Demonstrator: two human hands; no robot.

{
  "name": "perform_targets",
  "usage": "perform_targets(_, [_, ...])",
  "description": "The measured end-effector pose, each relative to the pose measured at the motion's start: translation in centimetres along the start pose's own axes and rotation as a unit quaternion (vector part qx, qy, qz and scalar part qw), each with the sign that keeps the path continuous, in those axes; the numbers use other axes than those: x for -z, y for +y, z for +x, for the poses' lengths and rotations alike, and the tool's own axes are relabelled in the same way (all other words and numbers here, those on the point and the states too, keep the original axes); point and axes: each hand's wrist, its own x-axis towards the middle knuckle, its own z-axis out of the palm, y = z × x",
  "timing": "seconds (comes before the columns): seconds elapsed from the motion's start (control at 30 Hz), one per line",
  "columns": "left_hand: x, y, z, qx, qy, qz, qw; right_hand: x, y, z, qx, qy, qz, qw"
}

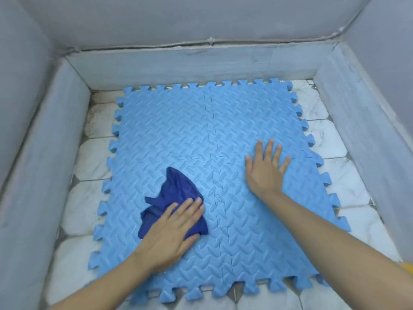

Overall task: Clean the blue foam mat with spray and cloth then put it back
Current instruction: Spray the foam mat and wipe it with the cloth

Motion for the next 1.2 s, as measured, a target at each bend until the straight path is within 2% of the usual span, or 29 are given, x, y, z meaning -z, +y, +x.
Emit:
perform_targets(0.07, [-0.9, 3.9, -1.5, -0.114, -0.030, 0.021, 0.993, -0.7, -0.8, -2.0, 0.066, -0.010, -0.023, 0.997])
perform_targets(0.13, [-1.0, 4.1, -1.7, -0.129, -0.035, 0.047, 0.990, -0.6, -0.9, -2.0, 0.081, -0.018, -0.024, 0.996])
perform_targets(0.2, [-0.7, 1.4, -1.6, -0.055, -0.009, 0.047, 0.997, -0.2, -0.6, -1.8, 0.092, -0.031, -0.012, 0.995])
perform_targets(0.27, [-0.3, -2.4, -2.1, 0.084, 0.019, 0.018, 0.996, 0.1, 0.0, -2.1, 0.117, -0.042, -0.005, 0.992])
perform_targets(0.33, [0.3, -5.5, -3.5, 0.223, 0.035, -0.008, 0.974, 0.0, 0.5, -2.6, 0.138, -0.044, -0.019, 0.989])
perform_targets(0.37, [0.5, -6.3, -4.3, 0.256, 0.041, -0.018, 0.966, 0.1, 0.8, -2.7, 0.141, -0.049, -0.029, 0.988])
perform_targets(0.4, [0.6, -6.5, -4.9, 0.256, 0.038, -0.025, 0.966, 0.1, 0.9, -2.7, 0.140, -0.058, -0.035, 0.988])
perform_targets(0.47, [0.5, -5.2, -5.7, 0.162, 0.025, -0.014, 0.986, 0.2, 1.0, -2.4, 0.136, -0.071, -0.049, 0.987])
perform_targets(0.53, [-0.1, -1.7, -5.8, -0.016, 0.002, 0.002, 1.000, 0.3, 0.9, -2.1, 0.138, -0.080, -0.063, 0.985])
perform_targets(0.6, [-0.9, 2.4, -5.5, -0.174, -0.030, -0.005, 0.984, 0.5, 0.9, -1.8, 0.142, -0.092, -0.060, 0.984])
perform_targets(0.67, [-1.2, 4.2, -4.2, -0.248, -0.043, 0.009, 0.968, 1.1, 1.2, -1.6, 0.159, -0.114, -0.030, 0.980])
perform_targets(0.7, [-1.2, 4.1, -3.3, -0.253, -0.036, 0.025, 0.966, 1.7, 1.5, -1.6, 0.173, -0.126, 0.002, 0.977])
perform_targets(0.77, [-1.2, 2.8, -1.7, -0.189, -0.013, 0.031, 0.981, 3.0, 3.3, -2.1, 0.185, -0.127, 0.069, 0.972])
perform_targets(0.83, [-0.7, 1.0, -0.3, -0.072, -0.022, 0.017, 0.997, 3.7, 7.1, -3.8, 0.135, -0.078, 0.091, 0.983])
perform_targets(0.9, [-0.3, 0.1, 0.9, -0.010, -0.027, 0.005, 1.000, 3.5, 11.5, -6.8, 0.066, -0.013, 0.051, 0.996])
perform_targets(0.97, [-0.6, 0.8, 1.6, -0.045, -0.023, -0.010, 0.999, 2.5, 14.5, -9.6, 0.034, 0.016, 0.010, 0.999])
perform_targets(1.1, [-1.8, 5.7, 4.4, -0.206, 0.012, -0.010, 0.978, 1.6, 15.2, -10.0, 0.006, 0.029, 0.005, 1.000])
perform_targets(1.2, [-2.2, 9.6, 8.5, -0.239, 0.010, -0.028, 0.970, 1.6, 14.9, -10.2, 0.002, 0.045, 0.000, 0.999])
